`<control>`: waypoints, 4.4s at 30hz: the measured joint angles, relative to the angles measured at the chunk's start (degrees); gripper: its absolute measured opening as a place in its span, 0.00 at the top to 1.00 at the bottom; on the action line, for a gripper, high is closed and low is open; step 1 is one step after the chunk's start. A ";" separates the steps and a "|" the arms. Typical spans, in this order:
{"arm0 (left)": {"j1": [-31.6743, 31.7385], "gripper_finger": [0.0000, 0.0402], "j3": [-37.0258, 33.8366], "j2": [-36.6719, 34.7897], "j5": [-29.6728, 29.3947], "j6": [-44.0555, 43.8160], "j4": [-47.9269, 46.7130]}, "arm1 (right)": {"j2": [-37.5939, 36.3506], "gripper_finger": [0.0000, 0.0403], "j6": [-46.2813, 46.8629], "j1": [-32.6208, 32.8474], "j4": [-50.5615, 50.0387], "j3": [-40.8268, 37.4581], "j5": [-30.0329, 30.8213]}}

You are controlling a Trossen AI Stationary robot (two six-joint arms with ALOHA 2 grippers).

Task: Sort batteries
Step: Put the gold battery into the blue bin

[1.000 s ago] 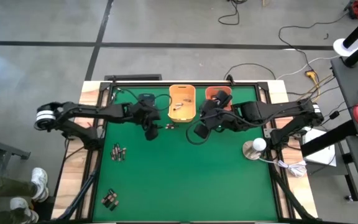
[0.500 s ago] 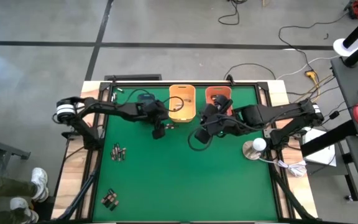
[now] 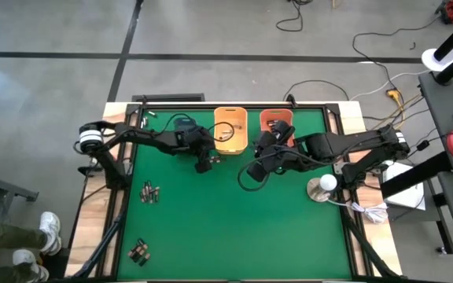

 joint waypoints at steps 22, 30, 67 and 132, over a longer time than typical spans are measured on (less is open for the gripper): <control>-0.47 0.96 -0.07 1.97 7.02 -0.29 1.04 | -0.04 0.87 1.79 0.00 -0.34 0.00 0.03; -0.92 0.96 -0.04 1.73 8.48 0.23 0.58 | -0.04 0.84 1.43 -0.02 -0.37 0.00 0.05; -1.29 0.96 4.25 3.65 6.66 -3.06 -5.12 | -0.04 0.86 1.55 -0.02 -0.85 -0.02 0.06; 15.96 0.58 -7.00 -34.23 21.88 -2.59 -18.64 | 24.20 0.67 -26.40 -9.71 24.87 -14.42 -35.96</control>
